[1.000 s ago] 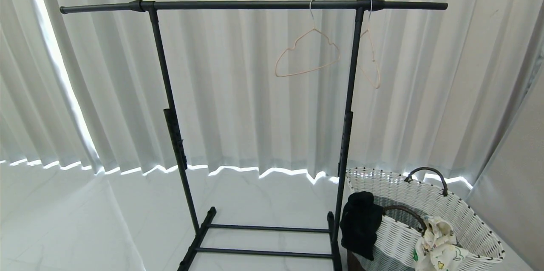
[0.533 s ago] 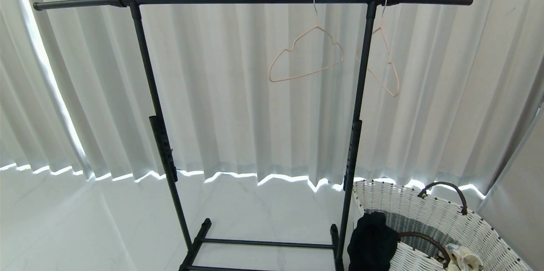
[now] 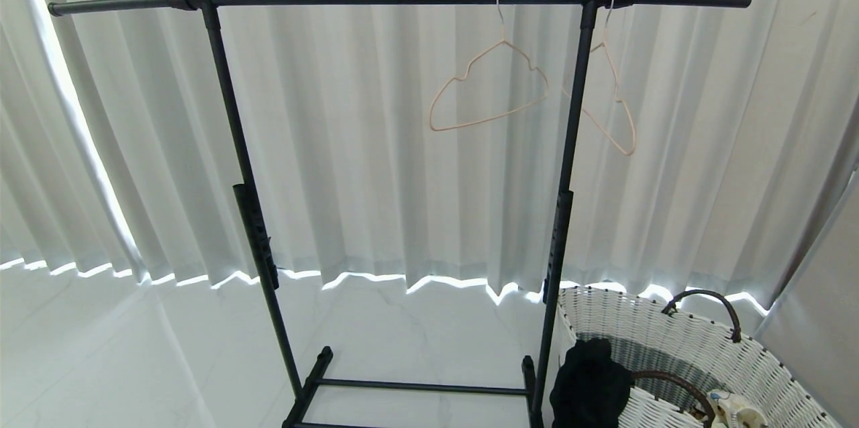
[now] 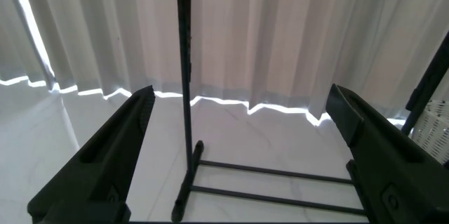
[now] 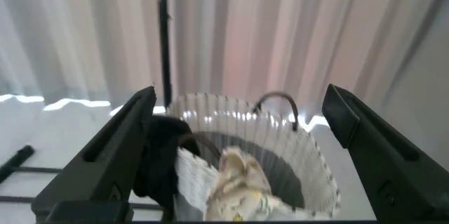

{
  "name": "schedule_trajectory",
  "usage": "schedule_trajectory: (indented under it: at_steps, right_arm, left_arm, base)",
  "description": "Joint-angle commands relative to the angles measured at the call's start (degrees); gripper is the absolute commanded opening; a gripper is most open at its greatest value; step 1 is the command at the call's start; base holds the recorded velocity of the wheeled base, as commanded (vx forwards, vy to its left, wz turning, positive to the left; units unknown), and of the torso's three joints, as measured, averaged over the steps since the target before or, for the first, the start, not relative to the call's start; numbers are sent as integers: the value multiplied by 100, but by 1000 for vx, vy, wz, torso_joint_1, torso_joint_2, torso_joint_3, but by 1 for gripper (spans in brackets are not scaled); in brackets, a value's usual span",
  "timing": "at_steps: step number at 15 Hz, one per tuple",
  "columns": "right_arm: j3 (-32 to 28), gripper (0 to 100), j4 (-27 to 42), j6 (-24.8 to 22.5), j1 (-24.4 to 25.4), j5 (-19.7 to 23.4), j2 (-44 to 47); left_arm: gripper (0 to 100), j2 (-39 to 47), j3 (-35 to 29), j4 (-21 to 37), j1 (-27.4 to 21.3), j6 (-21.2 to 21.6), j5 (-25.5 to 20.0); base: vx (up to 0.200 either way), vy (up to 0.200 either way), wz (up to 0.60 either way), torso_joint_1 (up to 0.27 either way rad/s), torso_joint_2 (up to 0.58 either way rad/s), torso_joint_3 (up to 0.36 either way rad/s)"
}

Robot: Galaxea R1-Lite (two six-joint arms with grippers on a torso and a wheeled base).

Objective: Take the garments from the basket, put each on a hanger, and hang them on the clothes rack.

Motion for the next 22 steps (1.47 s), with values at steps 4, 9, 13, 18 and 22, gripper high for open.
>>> schedule_trajectory:
  at_steps: [4, 9, 13, 18, 22]
  right_arm:
    - [-1486, 100, 859, -2341, 488, 179, 4091]
    - [-1451, 100, 666, -3379, -522, 91, 6622]
    - [-1363, 100, 261, -4952, -1313, -5, 7659]
    - [-695, 100, -1699, -4961, -953, 30, 8802]
    - [-712, 100, -2226, -4961, -944, -14, 9408]
  left_arm:
    - [100, 0, 0, -1, 0, 2, 4]
    - [100, 9, 0, -1, 0, 2, 4]
    - [100, 0, 0, -1, 0, 11, 4]
    - [100, 9, 0, -1, 0, 11, 4]
    - [100, 9, 0, -1, 0, 11, 4]
  base:
    - [0, 0, 0, 0, 0, 0]
    - [0, 0, 0, 0, 0, 0]
    - [0, 0, 0, 0, 0, 0]
    - [0, 0, 0, 0, 0, 0]
    - [0, 0, 0, 0, 0, 0]
